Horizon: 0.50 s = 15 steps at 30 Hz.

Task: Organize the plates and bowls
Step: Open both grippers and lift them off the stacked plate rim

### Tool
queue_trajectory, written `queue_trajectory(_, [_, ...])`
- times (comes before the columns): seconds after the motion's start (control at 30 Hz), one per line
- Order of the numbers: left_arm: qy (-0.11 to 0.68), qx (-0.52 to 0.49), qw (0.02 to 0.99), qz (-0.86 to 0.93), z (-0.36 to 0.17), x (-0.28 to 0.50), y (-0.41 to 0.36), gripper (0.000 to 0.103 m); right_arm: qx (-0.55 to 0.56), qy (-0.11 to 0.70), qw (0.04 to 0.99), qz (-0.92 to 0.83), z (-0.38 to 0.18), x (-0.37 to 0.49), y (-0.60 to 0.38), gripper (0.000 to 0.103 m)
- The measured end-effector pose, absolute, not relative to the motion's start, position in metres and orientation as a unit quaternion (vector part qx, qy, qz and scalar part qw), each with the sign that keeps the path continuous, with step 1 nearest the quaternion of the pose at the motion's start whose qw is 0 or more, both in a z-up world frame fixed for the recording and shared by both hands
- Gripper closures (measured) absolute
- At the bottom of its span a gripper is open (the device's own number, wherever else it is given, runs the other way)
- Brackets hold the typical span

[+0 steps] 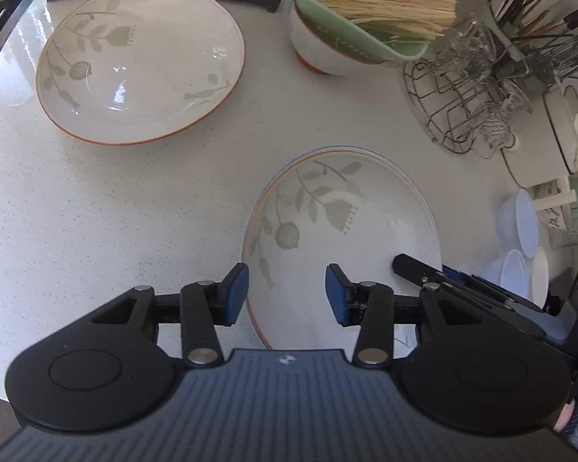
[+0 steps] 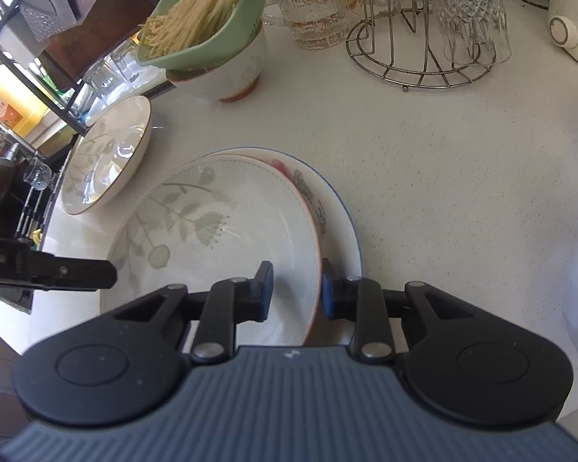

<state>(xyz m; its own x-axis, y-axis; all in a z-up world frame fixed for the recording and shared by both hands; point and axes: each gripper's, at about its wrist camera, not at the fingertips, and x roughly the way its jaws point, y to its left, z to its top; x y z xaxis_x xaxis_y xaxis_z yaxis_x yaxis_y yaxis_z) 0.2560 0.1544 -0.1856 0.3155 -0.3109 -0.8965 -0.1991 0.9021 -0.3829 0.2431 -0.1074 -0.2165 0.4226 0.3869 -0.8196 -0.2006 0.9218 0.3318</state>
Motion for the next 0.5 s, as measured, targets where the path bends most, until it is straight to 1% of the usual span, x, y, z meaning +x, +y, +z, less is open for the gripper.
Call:
queue_trajectory(0.17, [0.570,-0.214,0.792,-0.044,-0.176,0.250,0.155,0.054,0.084,0.505,0.844,0.158,-0.212,0.242,-0.106,0.074])
queue_trajectory(0.3, [0.553,-0.209,0.805,-0.047,-0.162,0.246,0.157,0.054,0.073,0.466,0.870,0.143,-0.195,0.237,-0.106,0.073])
queue_trajectory(0.5, [0.524,-0.198,0.827,-0.048,-0.132,0.242,0.157,0.054,0.080,0.442,0.882,0.142,-0.173,0.231,-0.107,0.073])
